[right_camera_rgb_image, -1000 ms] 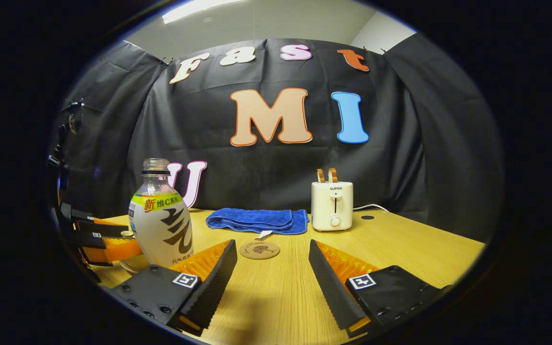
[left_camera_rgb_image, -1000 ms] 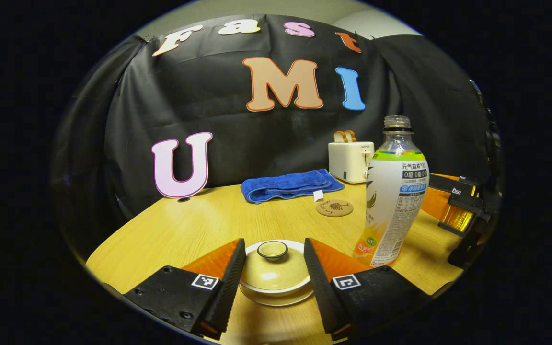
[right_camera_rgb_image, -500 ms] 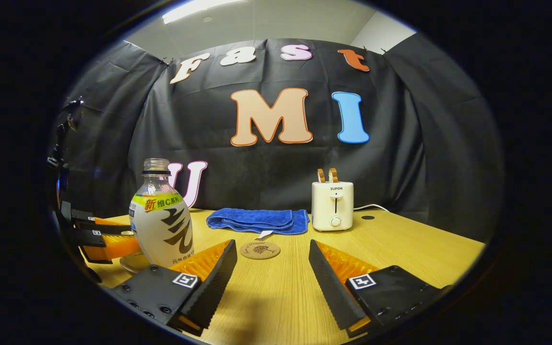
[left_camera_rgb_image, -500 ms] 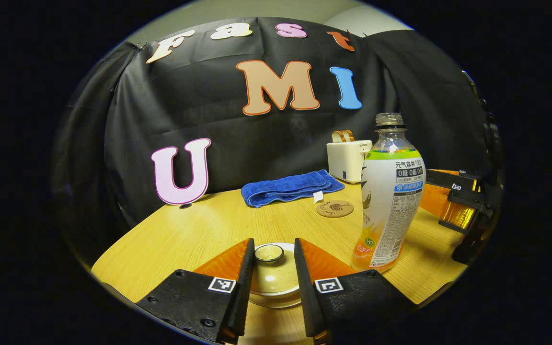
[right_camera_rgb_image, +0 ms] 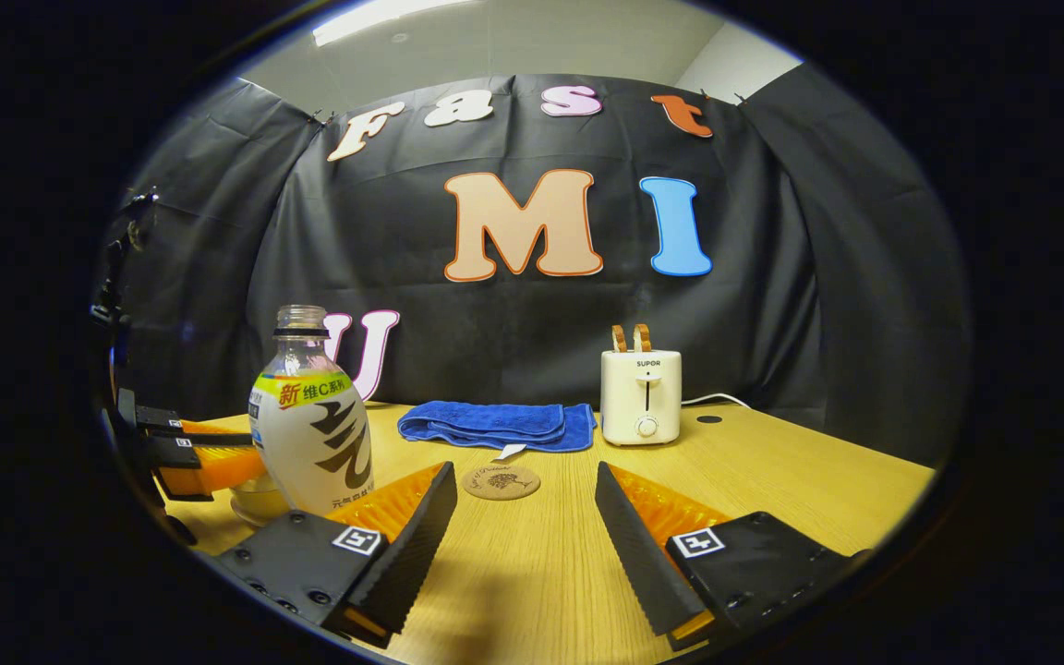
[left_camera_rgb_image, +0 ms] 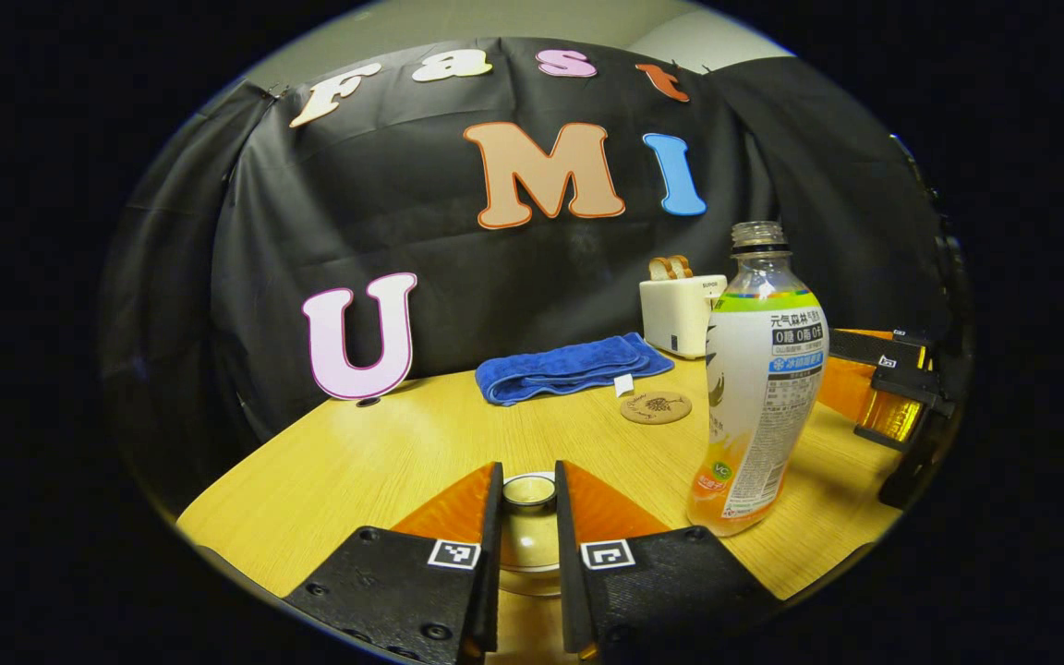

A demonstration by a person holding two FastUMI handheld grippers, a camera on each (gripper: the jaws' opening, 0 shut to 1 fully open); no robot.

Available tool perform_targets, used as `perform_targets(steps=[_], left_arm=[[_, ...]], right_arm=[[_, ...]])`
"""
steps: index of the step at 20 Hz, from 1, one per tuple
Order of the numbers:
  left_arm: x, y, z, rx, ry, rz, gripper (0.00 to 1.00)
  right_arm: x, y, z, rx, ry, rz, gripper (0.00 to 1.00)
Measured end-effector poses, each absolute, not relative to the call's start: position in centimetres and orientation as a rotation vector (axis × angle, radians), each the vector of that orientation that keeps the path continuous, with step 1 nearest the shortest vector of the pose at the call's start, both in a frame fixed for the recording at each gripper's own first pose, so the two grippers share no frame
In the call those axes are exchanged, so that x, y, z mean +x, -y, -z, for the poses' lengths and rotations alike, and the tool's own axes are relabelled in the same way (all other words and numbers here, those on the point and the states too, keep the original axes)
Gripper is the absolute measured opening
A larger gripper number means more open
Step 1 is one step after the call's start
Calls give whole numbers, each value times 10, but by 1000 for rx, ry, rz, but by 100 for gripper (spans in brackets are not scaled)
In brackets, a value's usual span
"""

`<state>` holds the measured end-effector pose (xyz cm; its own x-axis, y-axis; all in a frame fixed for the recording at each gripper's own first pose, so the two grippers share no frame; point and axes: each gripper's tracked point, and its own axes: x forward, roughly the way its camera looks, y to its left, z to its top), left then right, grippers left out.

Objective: Open the teacup lid with one hand, grasp the water bottle and pour water into the teacup with the other hand; after pouring, place the water bottle on the coaster and then close the teacup lid.

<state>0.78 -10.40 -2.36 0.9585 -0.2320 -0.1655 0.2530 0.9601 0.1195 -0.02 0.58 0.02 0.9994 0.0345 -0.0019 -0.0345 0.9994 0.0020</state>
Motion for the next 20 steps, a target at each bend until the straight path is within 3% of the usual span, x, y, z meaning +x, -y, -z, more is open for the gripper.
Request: perform_targets(steps=[4,6,8,10,20], left_arm=[[9,100,19,101,-137,230,22],[10,97,13,89,-123,223,22],[9,95,4,89,-109,222,22],[6,90,-3,94,-101,214,22],[-18,64,-12,30,-93,198,22]], right_arm=[[-6,-20,1,26,-10,-114,94],[-10,-15,1,45,-19,-113,100],[-17,-17,5,60,-46,-126,100],[-23,-18,7,72,-66,-137,94],[-51,-53,6,26,-57,-246,94]])
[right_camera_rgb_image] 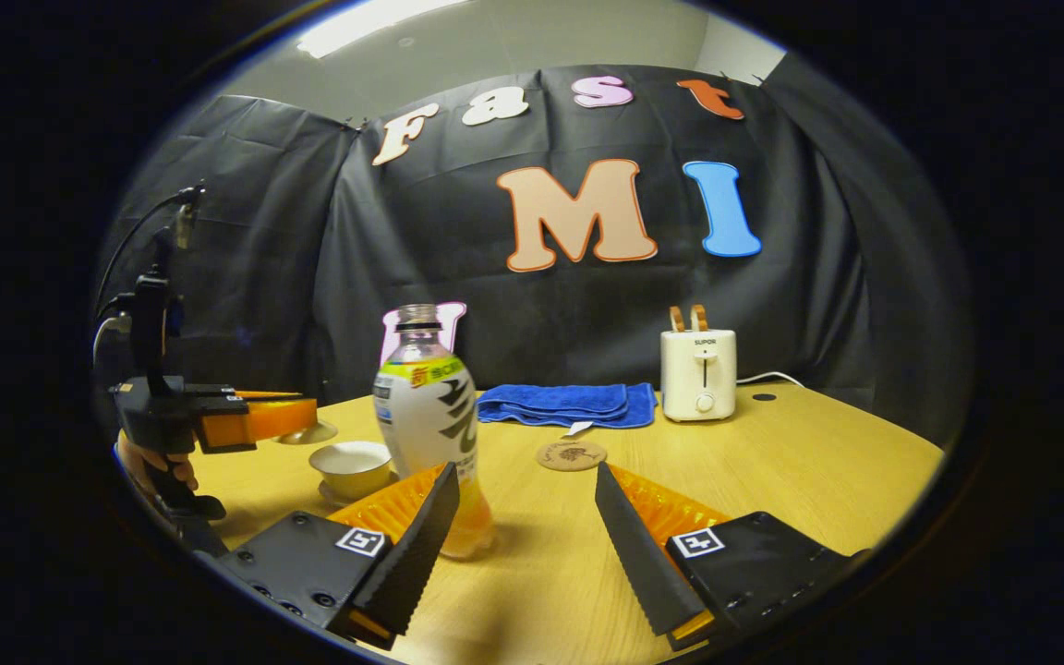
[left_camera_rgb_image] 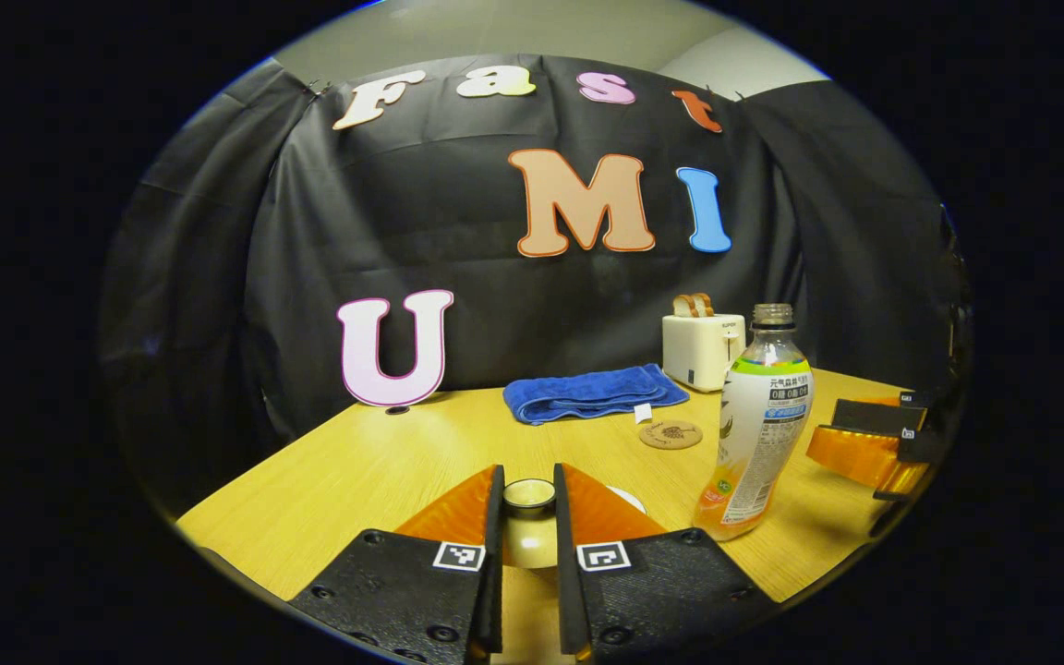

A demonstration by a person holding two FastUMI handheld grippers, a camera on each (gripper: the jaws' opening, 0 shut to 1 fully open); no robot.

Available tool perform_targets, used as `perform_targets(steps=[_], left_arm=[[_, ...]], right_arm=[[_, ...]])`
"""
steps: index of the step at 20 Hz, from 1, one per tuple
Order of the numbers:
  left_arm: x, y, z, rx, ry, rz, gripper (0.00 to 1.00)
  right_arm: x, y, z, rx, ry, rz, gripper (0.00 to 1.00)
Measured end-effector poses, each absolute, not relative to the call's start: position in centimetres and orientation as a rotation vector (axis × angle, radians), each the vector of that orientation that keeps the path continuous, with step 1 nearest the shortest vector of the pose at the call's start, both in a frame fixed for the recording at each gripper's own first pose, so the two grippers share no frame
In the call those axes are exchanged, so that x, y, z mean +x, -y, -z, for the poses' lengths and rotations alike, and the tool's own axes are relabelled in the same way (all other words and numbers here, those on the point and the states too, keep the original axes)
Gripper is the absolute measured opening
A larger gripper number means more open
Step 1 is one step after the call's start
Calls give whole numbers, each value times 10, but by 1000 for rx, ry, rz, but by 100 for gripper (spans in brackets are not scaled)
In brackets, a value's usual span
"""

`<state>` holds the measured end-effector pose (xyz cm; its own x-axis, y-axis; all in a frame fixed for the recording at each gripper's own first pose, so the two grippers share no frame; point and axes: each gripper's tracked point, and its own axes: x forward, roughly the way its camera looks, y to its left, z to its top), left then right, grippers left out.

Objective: Open the teacup lid with one hand, grasp the water bottle and pour water into the teacup with the other hand; after pouring, place the water bottle on the coaster and then close the teacup lid.

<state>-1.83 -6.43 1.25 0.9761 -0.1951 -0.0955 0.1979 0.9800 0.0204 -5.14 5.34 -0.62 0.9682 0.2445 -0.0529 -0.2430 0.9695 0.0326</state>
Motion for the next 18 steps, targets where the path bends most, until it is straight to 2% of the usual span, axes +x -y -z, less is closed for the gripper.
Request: perform_targets(steps=[1,6,9,10,18], left_arm=[[-21,62,-13,16,-93,197,22],[-27,48,-19,11,-79,178,21],[-31,43,-22,3,-68,172,20],[-32,40,-22,4,-67,168,21],[-33,27,-17,-13,-75,155,21]], right_arm=[[-55,-60,8,8,-58,-263,97],[-61,-90,9,-65,-51,-333,94],[-57,-102,15,-68,-77,-348,98],[-54,-104,15,-72,-83,-348,94],[-35,-120,20,-94,-103,-337,94]])
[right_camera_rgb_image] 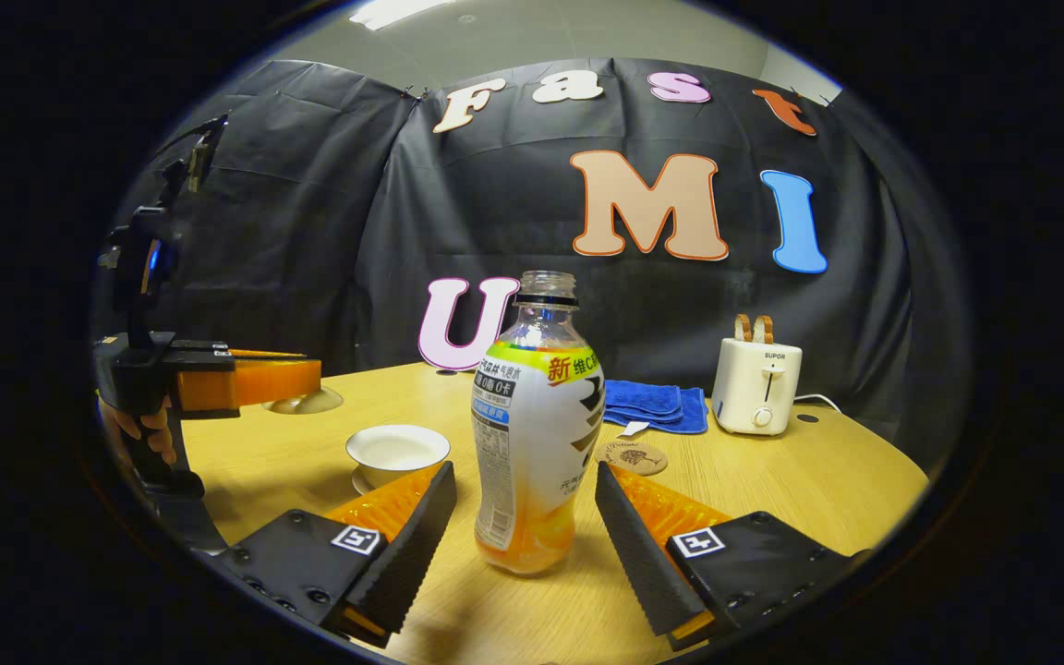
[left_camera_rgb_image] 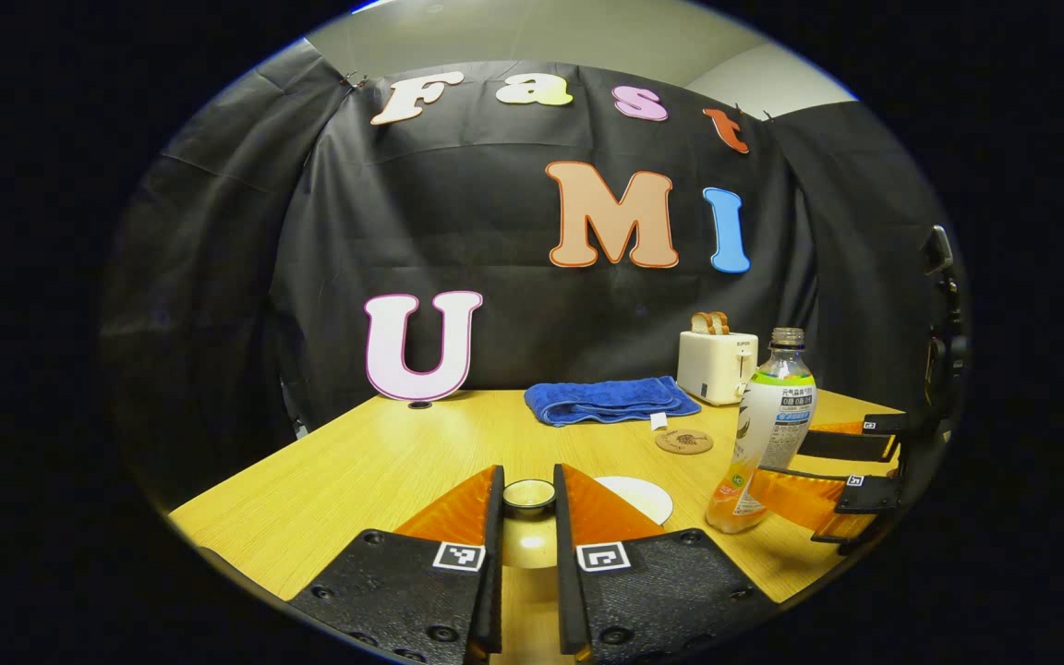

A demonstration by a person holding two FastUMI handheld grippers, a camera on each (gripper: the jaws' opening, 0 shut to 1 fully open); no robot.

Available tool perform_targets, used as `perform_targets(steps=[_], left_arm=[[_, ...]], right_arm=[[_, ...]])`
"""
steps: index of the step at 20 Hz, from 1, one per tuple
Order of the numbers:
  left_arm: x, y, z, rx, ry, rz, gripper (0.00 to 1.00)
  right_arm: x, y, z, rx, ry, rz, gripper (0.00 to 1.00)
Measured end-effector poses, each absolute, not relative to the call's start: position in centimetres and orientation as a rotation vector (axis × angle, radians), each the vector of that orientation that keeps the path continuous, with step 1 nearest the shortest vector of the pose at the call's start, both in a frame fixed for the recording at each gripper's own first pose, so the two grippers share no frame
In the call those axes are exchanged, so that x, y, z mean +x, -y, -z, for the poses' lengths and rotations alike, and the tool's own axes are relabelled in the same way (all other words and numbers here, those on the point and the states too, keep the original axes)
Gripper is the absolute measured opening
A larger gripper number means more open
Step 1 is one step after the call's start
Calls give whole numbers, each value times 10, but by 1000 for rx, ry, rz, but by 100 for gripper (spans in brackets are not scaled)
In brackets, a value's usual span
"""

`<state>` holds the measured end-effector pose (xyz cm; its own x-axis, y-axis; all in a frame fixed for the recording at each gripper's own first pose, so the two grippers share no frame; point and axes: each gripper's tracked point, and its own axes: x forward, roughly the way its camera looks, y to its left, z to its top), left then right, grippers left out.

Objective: Open the teacup lid with one hand, grasp the water bottle and pour water into the teacup with the other hand; after pouring, place the water bottle on the coaster and then close the teacup lid.

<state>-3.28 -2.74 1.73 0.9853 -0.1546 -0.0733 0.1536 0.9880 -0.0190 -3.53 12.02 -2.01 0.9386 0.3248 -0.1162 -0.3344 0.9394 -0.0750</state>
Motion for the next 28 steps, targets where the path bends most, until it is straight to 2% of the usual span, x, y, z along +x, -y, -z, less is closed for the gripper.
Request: perform_targets(steps=[5,7,11,12,15,16,17,22,28], left_arm=[[-32,22,-19,-24,-69,150,22],[-31,22,-19,-27,-68,152,22],[-28,21,-22,-29,-67,149,21],[-28,22,-24,-34,-65,150,21],[-26,23,-31,-46,-51,156,22],[-26,22,-32,-48,-49,157,21],[-27,20,-32,-49,-46,157,21],[-28,7,-28,-77,-67,136,21],[-29,-5,-29,-105,-77,126,21]], right_arm=[[-30,-123,24,-109,-125,-322,93],[-29,-121,23,-105,-123,-314,82],[-29,-122,25,-104,-126,-300,71],[-28,-123,24,-108,-127,-301,61],[-27,-125,21,-174,-110,-299,65],[-25,-124,21,-215,-103,-296,62],[-26,-125,20,-263,-98,-298,65],[-12,-122,10,-463,-61,-279,65],[-2,-116,8,-760,-12,-240,61]])
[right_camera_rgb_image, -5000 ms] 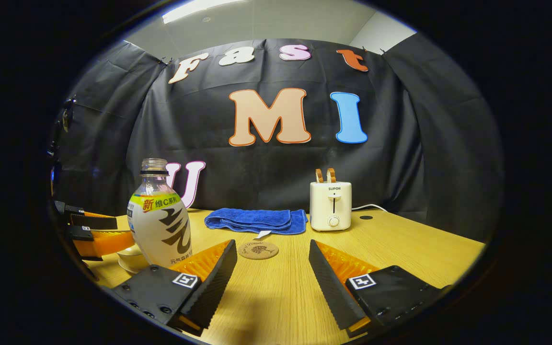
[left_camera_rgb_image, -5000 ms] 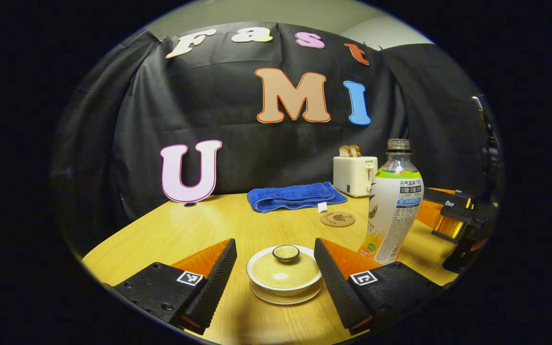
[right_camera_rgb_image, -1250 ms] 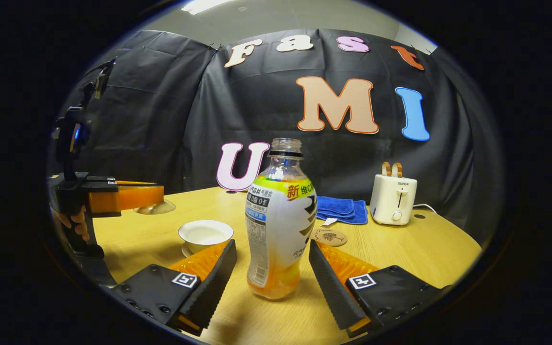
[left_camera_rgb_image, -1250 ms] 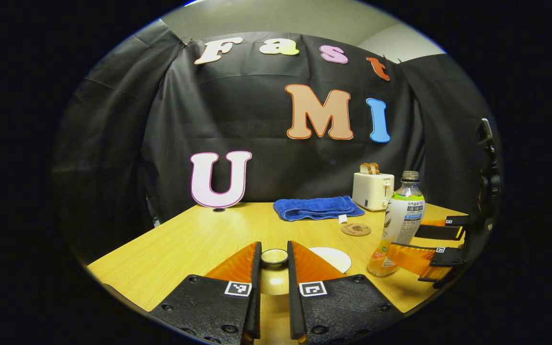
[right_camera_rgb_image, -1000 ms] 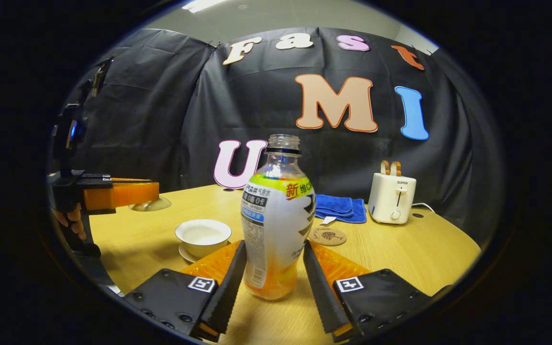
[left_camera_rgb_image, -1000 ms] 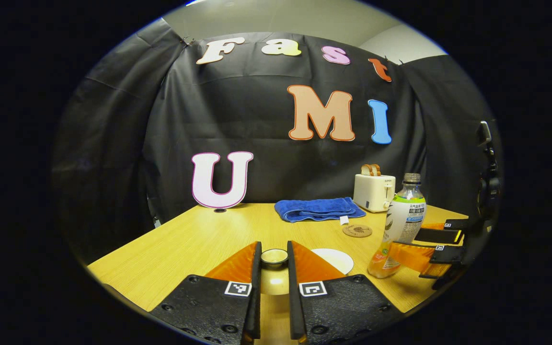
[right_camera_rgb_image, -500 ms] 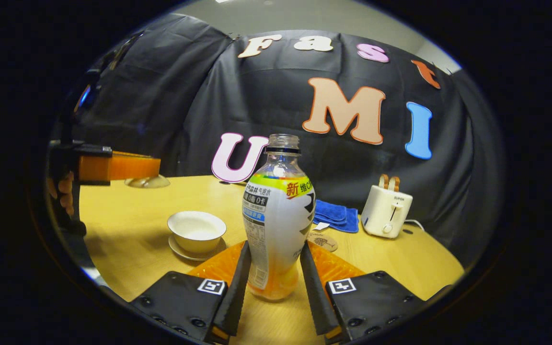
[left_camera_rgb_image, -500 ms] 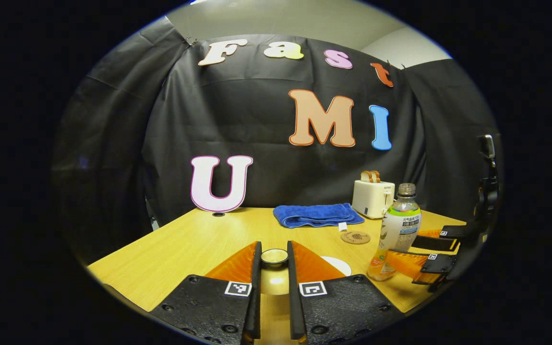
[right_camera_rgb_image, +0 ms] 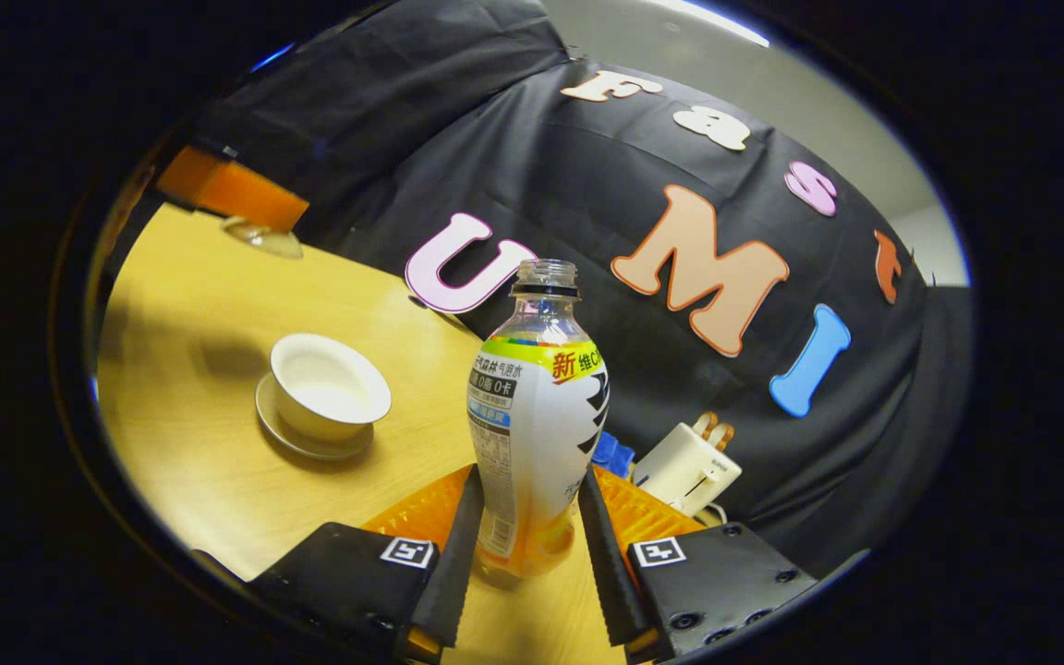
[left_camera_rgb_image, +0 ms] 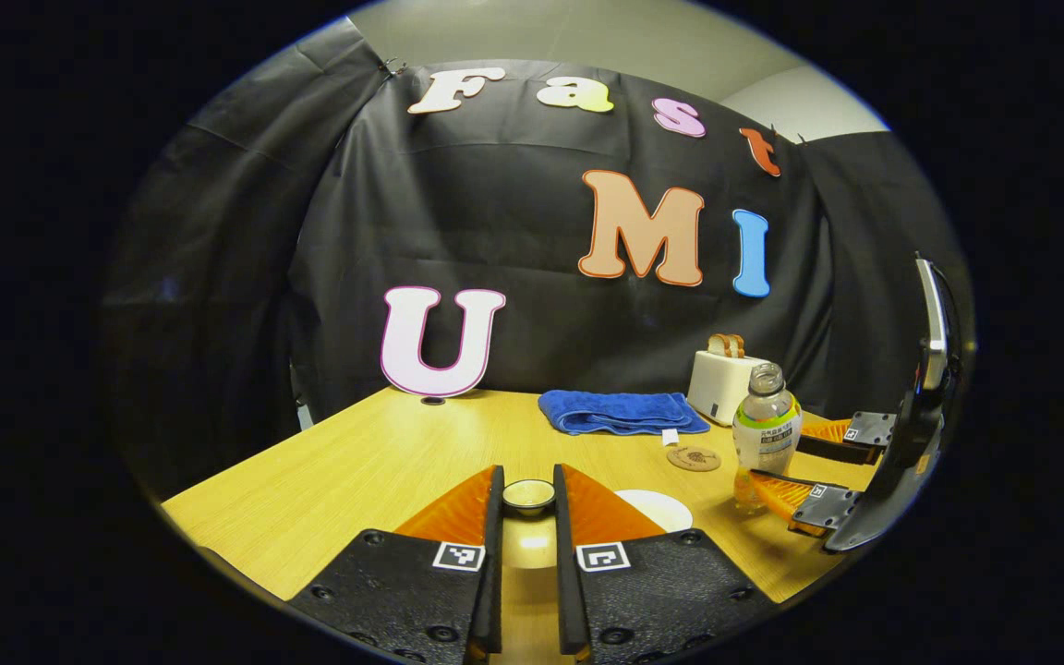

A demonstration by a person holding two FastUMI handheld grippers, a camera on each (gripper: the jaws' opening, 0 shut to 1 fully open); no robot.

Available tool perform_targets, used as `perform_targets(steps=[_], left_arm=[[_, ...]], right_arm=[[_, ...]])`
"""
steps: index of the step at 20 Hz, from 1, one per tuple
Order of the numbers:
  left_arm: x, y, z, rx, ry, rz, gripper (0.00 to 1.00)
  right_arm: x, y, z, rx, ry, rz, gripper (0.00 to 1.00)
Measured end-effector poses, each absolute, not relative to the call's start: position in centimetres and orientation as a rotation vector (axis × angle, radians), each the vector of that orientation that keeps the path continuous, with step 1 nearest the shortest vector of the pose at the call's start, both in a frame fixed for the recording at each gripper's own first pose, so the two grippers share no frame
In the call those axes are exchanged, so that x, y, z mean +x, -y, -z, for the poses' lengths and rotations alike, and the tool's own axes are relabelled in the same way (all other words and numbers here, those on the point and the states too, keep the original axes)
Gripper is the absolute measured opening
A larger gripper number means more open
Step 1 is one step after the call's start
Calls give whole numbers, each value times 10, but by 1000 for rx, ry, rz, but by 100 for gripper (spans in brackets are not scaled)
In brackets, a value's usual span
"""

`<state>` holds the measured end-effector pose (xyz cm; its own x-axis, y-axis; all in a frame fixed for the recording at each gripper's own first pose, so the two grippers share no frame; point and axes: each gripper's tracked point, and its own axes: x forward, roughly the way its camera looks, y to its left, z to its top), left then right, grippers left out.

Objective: Open the teacup lid with one hand, grasp the water bottle and pour water into the teacup with the other hand; after pouring, place the water bottle on the coaster and then close the teacup lid.

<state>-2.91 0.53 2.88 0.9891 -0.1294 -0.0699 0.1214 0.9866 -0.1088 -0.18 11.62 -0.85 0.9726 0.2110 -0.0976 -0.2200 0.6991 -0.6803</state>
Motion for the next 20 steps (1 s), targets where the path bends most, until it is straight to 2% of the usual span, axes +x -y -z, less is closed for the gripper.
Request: perform_targets(steps=[4,13,20], left_arm=[[-29,-10,-33,-114,-70,130,21],[-30,-17,-35,-126,-72,129,21],[-32,-14,-35,-129,-76,140,21]], right_arm=[[3,-116,9,-947,36,-238,64],[13,-126,17,-1312,109,-238,61],[11,-130,22,-1514,164,-245,63]])
